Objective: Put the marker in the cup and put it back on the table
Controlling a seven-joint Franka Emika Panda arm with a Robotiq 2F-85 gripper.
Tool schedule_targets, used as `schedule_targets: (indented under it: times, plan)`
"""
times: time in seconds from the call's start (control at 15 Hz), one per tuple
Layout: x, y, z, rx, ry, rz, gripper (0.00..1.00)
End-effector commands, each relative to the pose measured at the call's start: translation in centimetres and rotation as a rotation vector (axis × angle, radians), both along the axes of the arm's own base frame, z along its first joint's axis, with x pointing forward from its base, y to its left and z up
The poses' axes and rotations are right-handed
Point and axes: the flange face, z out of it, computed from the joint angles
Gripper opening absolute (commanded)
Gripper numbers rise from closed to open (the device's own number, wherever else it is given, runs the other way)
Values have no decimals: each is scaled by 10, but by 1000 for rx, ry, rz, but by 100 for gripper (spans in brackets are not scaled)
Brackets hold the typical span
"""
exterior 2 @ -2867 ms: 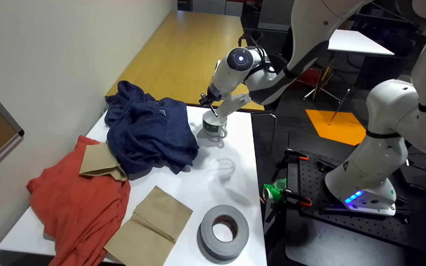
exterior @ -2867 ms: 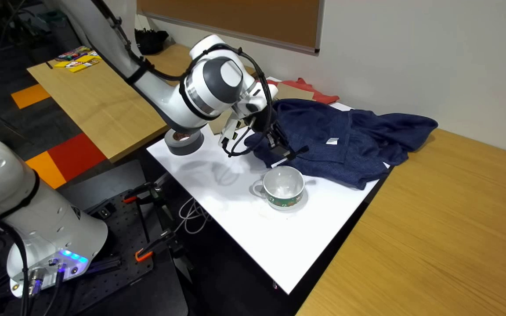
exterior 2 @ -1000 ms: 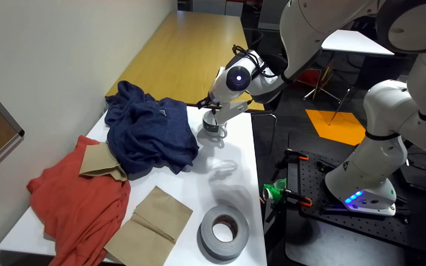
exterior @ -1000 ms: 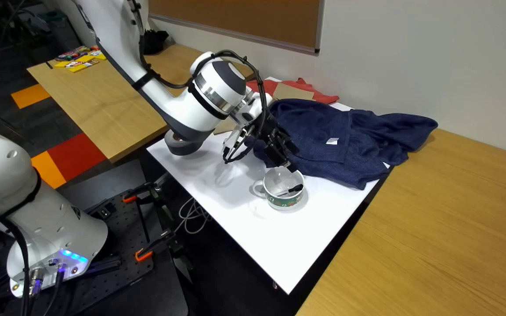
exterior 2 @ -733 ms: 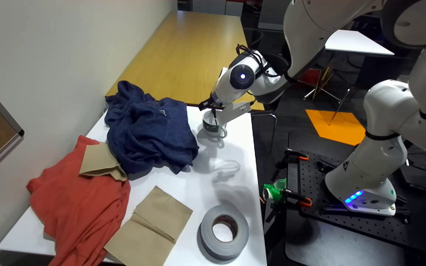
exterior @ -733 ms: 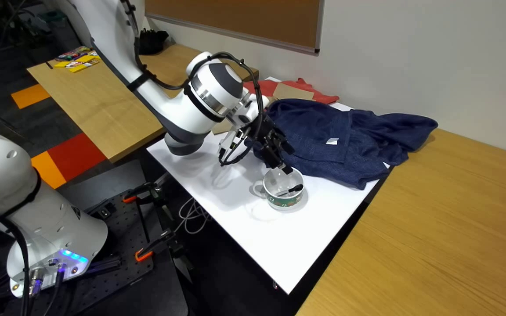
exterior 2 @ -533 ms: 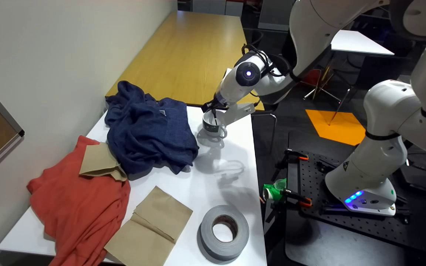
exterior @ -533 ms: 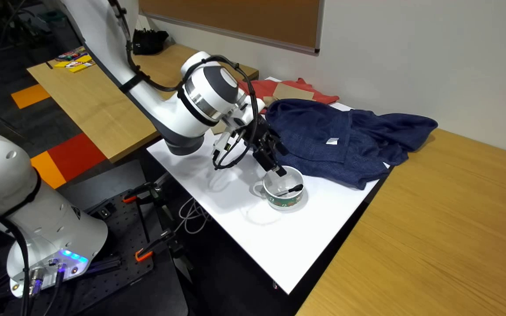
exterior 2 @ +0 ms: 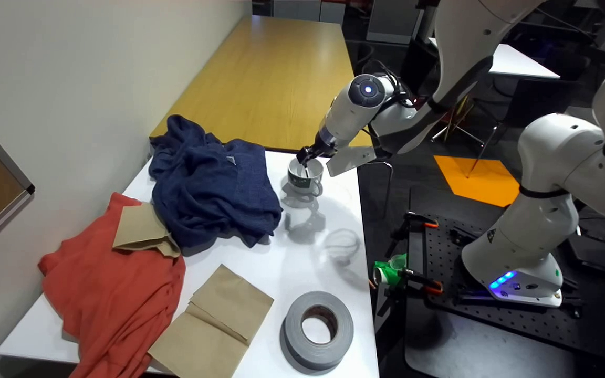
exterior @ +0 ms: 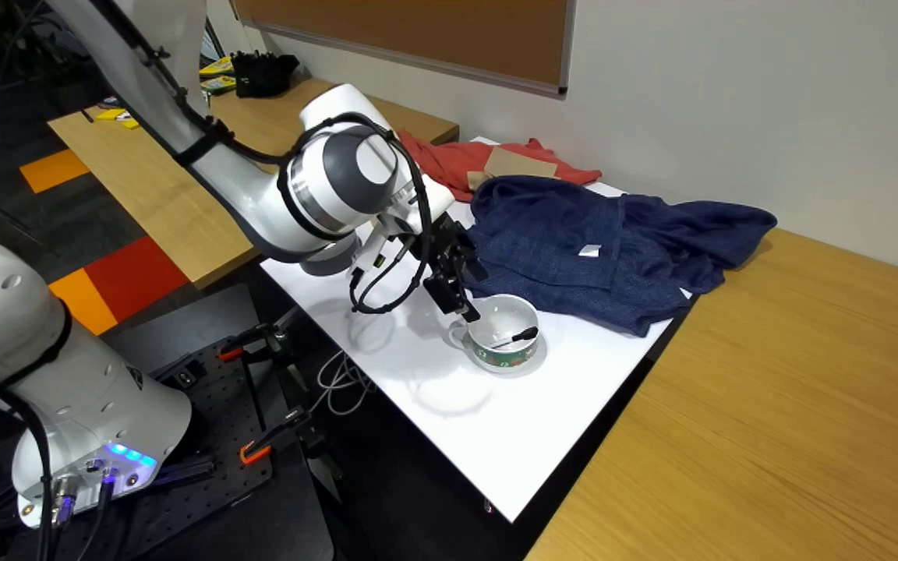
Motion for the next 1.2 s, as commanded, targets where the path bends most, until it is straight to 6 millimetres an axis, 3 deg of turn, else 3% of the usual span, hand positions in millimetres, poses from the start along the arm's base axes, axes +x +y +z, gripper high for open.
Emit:
schedule_targets:
  times: [0.0,0.6,1.13]
  plan:
    - [-17,5,10,71,60,11,100]
    - [3,6,38,98,96,-6,100]
    - [22,-8,29,105,110,-12,100]
